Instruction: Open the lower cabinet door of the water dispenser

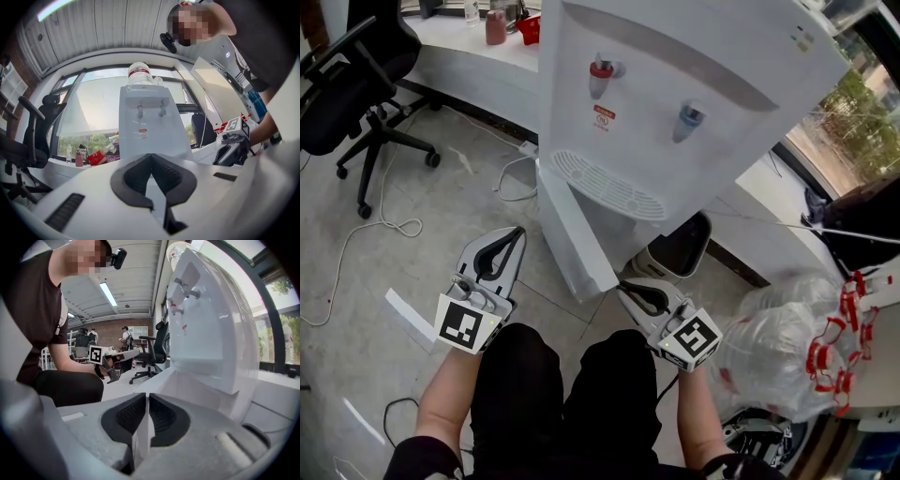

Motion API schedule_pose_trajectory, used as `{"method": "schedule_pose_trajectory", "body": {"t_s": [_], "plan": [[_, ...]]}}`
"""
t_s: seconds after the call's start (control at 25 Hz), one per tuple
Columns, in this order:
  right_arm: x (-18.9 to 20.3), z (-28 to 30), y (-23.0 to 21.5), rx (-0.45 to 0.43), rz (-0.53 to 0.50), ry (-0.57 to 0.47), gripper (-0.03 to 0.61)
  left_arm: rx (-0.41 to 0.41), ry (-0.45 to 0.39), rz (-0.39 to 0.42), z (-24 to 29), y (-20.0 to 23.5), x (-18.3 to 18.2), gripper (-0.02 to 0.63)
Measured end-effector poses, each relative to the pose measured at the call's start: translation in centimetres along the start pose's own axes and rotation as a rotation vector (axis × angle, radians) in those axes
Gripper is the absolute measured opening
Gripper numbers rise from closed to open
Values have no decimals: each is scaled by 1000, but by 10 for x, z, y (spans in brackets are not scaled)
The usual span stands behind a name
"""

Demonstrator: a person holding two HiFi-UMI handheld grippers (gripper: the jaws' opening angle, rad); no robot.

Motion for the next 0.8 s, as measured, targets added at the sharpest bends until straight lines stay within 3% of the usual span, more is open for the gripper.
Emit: {"method": "schedule_pose_trajectory", "body": {"t_s": [0.2,0.44,0.64,0.8], "plan": [[-6,14,16,-113,-127,13,12,-18,-2,1,-7,5,0,9],[-7,33,36,-201,-215,143,12,-46,9,3,-18,14,0,9],[-10,52,52,-248,-227,149,12,-64,11,39,-30,23,-2,9],[-16,71,65,-279,-224,142,12,-87,9,17,-37,29,-6,9]]}}
Point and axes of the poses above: the fingertips, and each gripper's own axes: z forward along the fingers, y to its left, x out of its underside, the point moved 3 cm from there along -z, backward along the fingers, and after that the axes turned 8 degrees about -x, right-handed, at the moved point
